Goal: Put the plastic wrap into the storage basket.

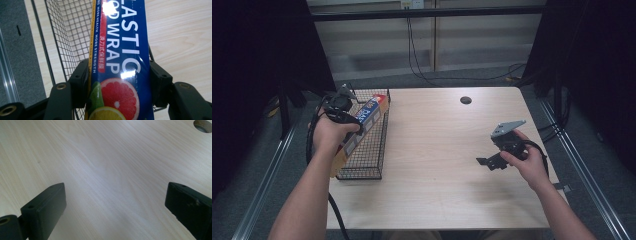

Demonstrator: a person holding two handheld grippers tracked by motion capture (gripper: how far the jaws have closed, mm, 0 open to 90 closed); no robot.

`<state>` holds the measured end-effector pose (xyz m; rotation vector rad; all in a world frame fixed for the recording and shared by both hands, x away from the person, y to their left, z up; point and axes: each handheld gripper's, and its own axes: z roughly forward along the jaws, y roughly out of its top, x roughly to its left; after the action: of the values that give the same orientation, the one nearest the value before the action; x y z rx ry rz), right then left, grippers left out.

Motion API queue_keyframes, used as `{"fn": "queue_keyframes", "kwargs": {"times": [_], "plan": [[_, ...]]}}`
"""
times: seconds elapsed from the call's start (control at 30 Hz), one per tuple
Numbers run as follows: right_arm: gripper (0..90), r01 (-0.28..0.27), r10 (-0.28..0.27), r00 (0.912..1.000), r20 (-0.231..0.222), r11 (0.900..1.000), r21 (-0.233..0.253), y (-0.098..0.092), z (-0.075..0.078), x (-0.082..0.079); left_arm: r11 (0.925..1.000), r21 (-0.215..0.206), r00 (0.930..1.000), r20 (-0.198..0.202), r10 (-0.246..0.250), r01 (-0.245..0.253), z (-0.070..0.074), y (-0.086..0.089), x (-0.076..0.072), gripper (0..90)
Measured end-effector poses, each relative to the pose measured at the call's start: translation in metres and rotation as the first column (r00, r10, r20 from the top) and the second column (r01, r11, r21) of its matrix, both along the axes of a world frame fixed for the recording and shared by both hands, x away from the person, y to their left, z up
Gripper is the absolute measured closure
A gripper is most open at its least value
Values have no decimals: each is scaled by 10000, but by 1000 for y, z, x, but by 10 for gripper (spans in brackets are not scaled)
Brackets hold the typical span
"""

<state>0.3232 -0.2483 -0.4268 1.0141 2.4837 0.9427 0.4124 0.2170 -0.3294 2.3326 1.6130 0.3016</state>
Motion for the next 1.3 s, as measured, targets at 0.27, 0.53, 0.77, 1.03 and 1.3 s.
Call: {"fn": "queue_keyframes", "kwargs": {"times": [0.27,0.53,0.77,1.03,1.3], "plan": [[35,64,-62,10000,-72,9997,257,-4,0,0,9992,142,9993,55,368,-369,1,0,2,445],[35,12,-10,10000,-94,9998,188,-3,-2,0,9966,171,9966,138,808,-811,1,1,3,445],[35,-93,96,9999,-53,9988,471,-1,-2,0,9940,300,9944,168,1043,-1048,-2,5,3,445],[35,-93,96,9999,-52,9987,501,-2,-2,0,9880,248,9883,128,1522,-1525,-7,10,3,444],[35,-114,121,9999,-116,9985,536,-1,-2,-1,9825,93,9825,104,1860,-1861,-13,13,2,444]]}}
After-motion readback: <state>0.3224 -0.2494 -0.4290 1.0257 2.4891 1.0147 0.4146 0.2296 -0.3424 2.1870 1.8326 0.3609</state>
